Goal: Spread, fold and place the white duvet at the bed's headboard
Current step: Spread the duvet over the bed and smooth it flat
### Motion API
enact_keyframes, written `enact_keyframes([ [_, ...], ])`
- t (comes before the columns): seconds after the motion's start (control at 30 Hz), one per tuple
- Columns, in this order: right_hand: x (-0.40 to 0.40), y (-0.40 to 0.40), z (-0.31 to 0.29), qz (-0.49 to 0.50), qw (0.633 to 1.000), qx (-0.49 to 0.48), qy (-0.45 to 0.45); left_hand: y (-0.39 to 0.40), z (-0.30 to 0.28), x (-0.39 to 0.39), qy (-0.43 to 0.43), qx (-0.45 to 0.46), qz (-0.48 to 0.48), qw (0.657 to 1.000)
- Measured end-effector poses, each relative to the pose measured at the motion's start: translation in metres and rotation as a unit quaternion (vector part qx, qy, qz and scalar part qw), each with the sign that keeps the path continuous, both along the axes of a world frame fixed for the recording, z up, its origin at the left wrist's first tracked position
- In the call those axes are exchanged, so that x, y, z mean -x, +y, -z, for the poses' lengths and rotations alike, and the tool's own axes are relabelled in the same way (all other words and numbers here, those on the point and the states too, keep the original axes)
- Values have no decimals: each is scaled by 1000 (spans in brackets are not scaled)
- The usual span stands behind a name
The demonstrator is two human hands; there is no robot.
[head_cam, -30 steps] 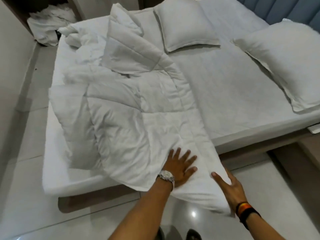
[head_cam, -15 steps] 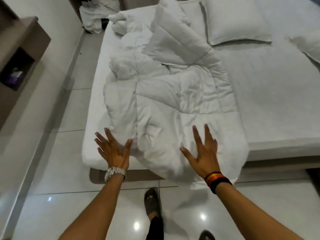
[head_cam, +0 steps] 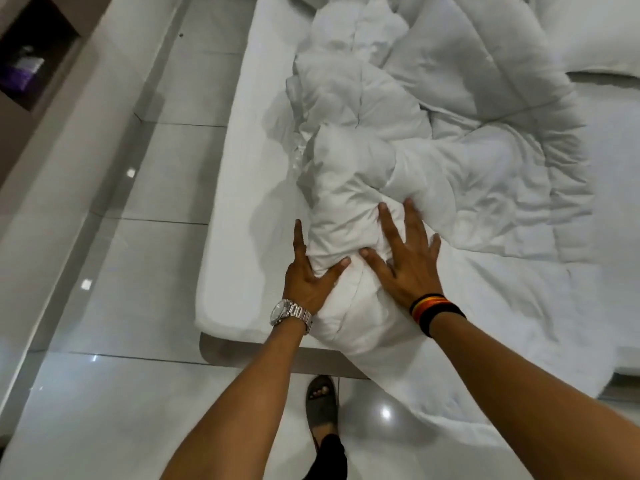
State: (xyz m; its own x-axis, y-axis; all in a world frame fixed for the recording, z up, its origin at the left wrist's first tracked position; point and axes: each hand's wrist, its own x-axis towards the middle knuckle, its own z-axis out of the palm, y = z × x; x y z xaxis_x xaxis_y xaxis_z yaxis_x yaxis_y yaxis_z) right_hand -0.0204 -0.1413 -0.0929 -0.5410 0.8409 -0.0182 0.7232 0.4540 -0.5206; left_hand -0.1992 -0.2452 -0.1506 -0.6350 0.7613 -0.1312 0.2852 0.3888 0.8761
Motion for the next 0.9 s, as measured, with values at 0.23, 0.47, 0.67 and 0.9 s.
enact_keyframes([
  [0.23, -3, -30, -16, -3, 999, 31, -19, -58, -44, -4, 8, 7, -30, 999],
  [0.47, -22, -132, -33, -53, 998, 44, -4, -198, -84, -40, 68, 162, -146, 973],
  [0.67, -58, -225, -9, -86, 990, 98, -58, -294, -59, -43, -22, 410, -167, 896],
  [0.9, -15, -166, -8, -26, 996, 69, -47, -206, -54, 16, 8, 203, -119, 972],
])
